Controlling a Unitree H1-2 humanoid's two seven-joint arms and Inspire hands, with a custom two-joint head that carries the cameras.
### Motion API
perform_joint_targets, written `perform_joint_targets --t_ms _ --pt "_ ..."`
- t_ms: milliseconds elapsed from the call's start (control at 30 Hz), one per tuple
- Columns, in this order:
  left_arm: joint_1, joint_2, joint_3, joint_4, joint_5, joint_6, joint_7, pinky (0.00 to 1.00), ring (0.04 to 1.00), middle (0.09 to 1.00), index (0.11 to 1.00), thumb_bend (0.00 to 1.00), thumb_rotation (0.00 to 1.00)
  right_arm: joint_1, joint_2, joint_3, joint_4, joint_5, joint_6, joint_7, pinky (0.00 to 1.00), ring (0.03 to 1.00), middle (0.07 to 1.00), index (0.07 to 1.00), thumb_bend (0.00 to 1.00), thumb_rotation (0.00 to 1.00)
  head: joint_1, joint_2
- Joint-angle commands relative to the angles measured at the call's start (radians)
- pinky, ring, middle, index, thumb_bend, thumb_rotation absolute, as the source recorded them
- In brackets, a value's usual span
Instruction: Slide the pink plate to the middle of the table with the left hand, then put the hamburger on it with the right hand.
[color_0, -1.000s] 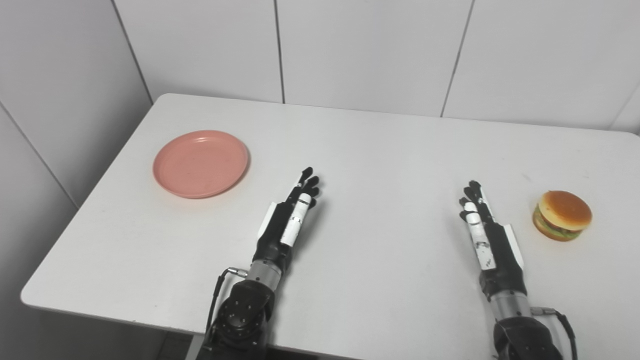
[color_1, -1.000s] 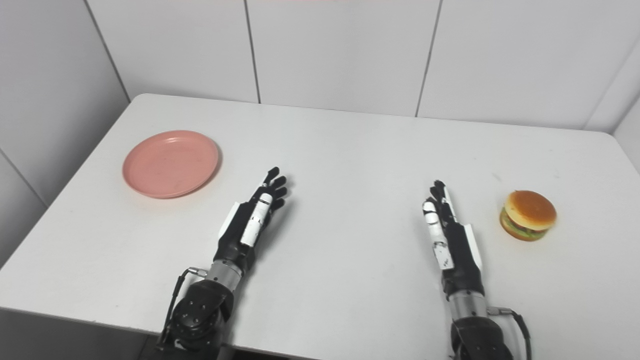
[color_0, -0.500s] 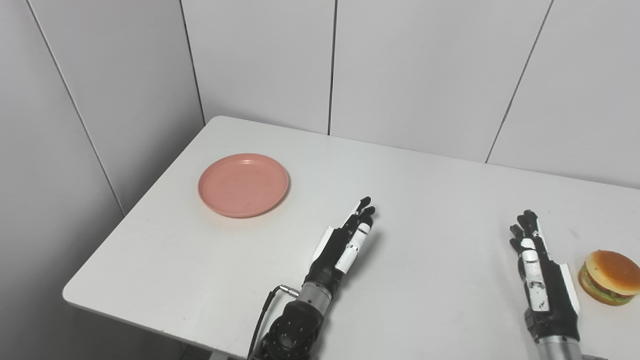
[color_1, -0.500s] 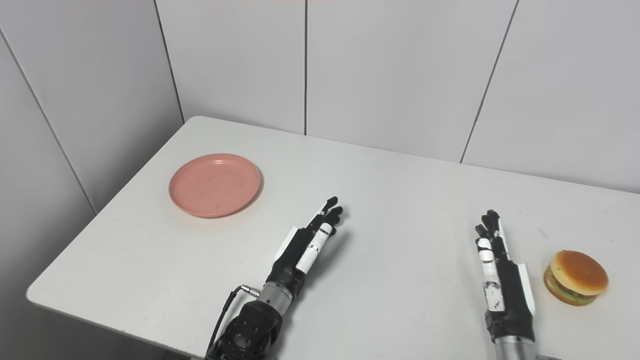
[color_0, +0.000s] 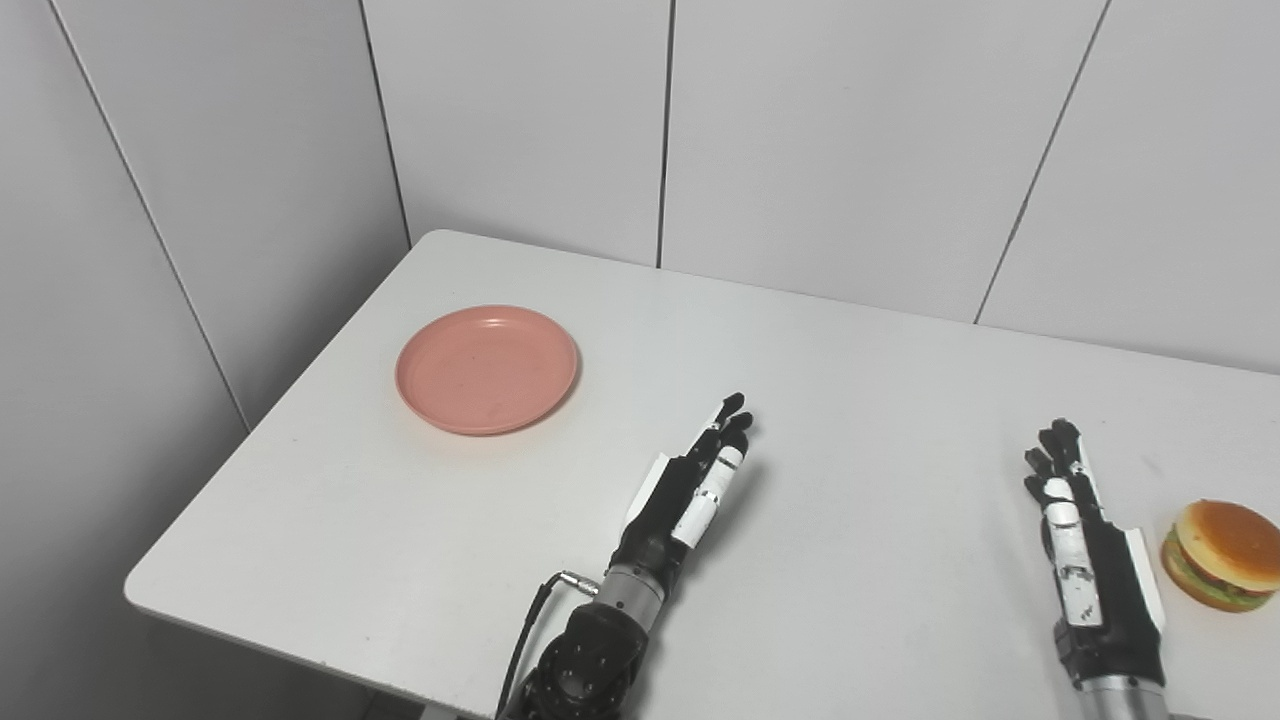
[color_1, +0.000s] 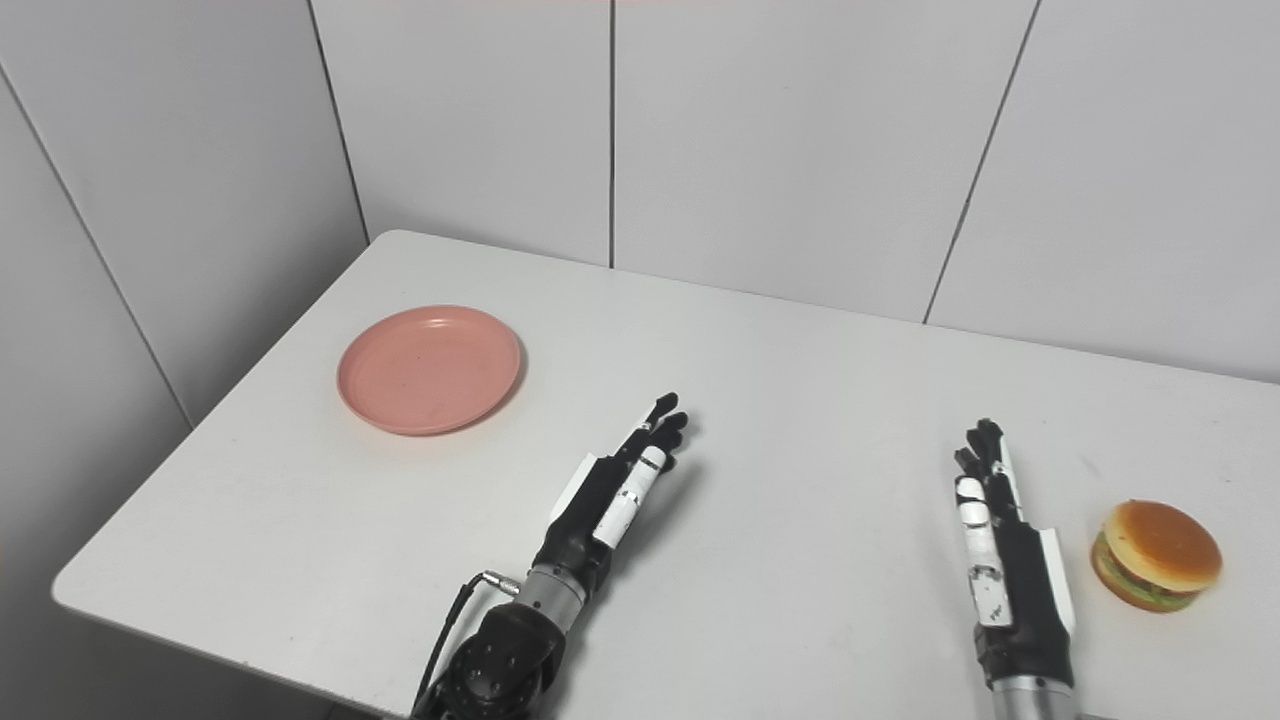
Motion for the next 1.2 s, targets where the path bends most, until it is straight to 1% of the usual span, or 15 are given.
perform_joint_targets --t_ms 0,67,167,233,367,433,500,600,700,800,867,1067,1133,1167 --pt "0.016 0.007 -0.006 -0.019 0.002 0.019 -0.011 0.93 0.949 0.952 0.947 0.30 1.00 0.063 0.016 0.003 0.024 -0.003 0.016 -0.005 0.99 0.966 0.981 0.991 0.12 1.00 0.002 0.005" --pt "0.015 0.007 0.001 -0.040 -0.002 0.034 -0.013 0.94 0.949 0.952 0.948 0.30 1.00 0.064 0.019 0.005 0.020 0.000 0.016 -0.002 0.99 0.968 0.984 0.994 0.11 1.00 0.002 0.006" --pt "0.012 0.008 0.012 -0.070 -0.009 0.043 -0.013 0.92 0.943 0.950 0.944 0.30 1.00 0.062 0.021 0.008 0.023 -0.006 0.013 -0.002 0.99 0.966 0.982 0.992 0.12 1.00 0.003 0.005" --pt "0.008 0.015 0.017 -0.090 -0.012 0.041 -0.016 0.92 0.941 0.951 0.944 0.33 1.00 0.063 0.025 0.009 0.011 -0.010 0.031 -0.006 0.99 0.966 0.981 0.991 0.13 1.00 0.004 0.005" --pt "-0.007 0.032 0.030 -0.135 -0.013 0.047 -0.021 0.92 0.934 0.945 0.937 0.34 1.00 0.059 0.031 0.007 0.017 -0.015 0.027 -0.010 0.98 0.961 0.975 0.986 0.12 1.00 0.005 0.003" --pt "-0.014 0.038 0.036 -0.152 -0.017 0.058 -0.023 0.92 0.933 0.942 0.932 0.35 1.00 0.057 0.030 0.009 0.022 -0.023 0.026 -0.012 0.99 0.960 0.972 0.985 0.14 1.00 0.006 0.002" --pt "-0.028 0.050 0.044 -0.176 -0.016 0.070 -0.029 0.92 0.935 0.943 0.930 0.36 1.00 0.055 0.032 0.009 0.023 -0.029 0.028 -0.017 1.00 0.958 0.968 0.981 0.15 1.00 0.008 0.001" --pt "-0.053 0.061 0.057 -0.209 -0.013 0.082 -0.031 0.90 0.920 0.929 0.916 0.37 1.00 0.053 0.036 0.006 0.028 -0.023 0.021 -0.017 0.98 0.953 0.964 0.978 0.15 1.00 0.009 0.001" --pt "-0.079 0.076 0.071 -0.250 -0.026 0.112 -0.039 0.90 0.913 0.924 0.913 0.37 1.00 0.050 0.037 0.005 0.034 -0.021 0.016 -0.015 0.97 0.953 0.964 0.979 0.16 1.00 0.011 -0.001" --pt "-0.107 0.091 0.084 -0.270 -0.028 0.102 -0.036 0.88 0.898 0.914 0.903 0.38 1.00 0.048 0.035 0.004 0.039 -0.016 0.020 -0.010 0.99 0.959 0.969 0.982 0.16 1.00 0.011 -0.003" --pt "-0.122 0.101 0.092 -0.277 -0.030 0.101 -0.033 0.87 0.891 0.909 0.895 0.40 1.00 0.047 0.035 0.004 0.044 -0.014 0.014 -0.009 0.99 0.960 0.971 0.984 0.15 1.00 0.012 -0.007" --pt "-0.187 0.125 0.150 -0.303 -0.069 0.113 -0.023 0.87 0.883 0.899 0.886 0.46 0.98 0.047 0.036 0.001 0.049 -0.019 0.013 -0.016 0.98 0.951 0.963 0.976 0.16 1.00 0.018 -0.013" --pt "-0.208 0.137 0.171 -0.308 -0.080 0.112 -0.021 0.86 0.883 0.899 0.884 0.47 0.98 0.049 0.036 0.001 0.045 -0.016 0.015 -0.014 0.98 0.949 0.960 0.973 0.16 1.00 0.018 -0.013" --pt "-0.215 0.141 0.179 -0.308 -0.084 0.111 -0.022 0.87 0.886 0.899 0.886 0.45 0.99 0.050 0.036 0.001 0.043 -0.014 0.018 -0.013 0.98 0.952 0.962 0.975 0.16 1.00 0.019 -0.013"
